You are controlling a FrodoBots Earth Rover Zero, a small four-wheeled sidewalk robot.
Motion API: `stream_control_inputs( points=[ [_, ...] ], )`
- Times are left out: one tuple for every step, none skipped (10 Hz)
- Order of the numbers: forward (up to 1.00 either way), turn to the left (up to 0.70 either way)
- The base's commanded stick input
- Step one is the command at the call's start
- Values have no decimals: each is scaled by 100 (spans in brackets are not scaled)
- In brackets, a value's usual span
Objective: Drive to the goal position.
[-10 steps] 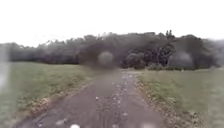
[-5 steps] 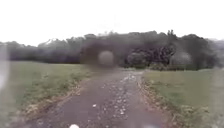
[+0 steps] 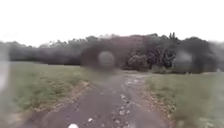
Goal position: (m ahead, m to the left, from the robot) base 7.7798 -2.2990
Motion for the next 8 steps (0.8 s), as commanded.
stream_control_inputs(
  points=[
    [70, 0],
    [70, 0],
    [70, 0],
    [70, 0],
    [70, 0],
    [70, 0],
    [70, 0],
    [70, 0]
  ],
)
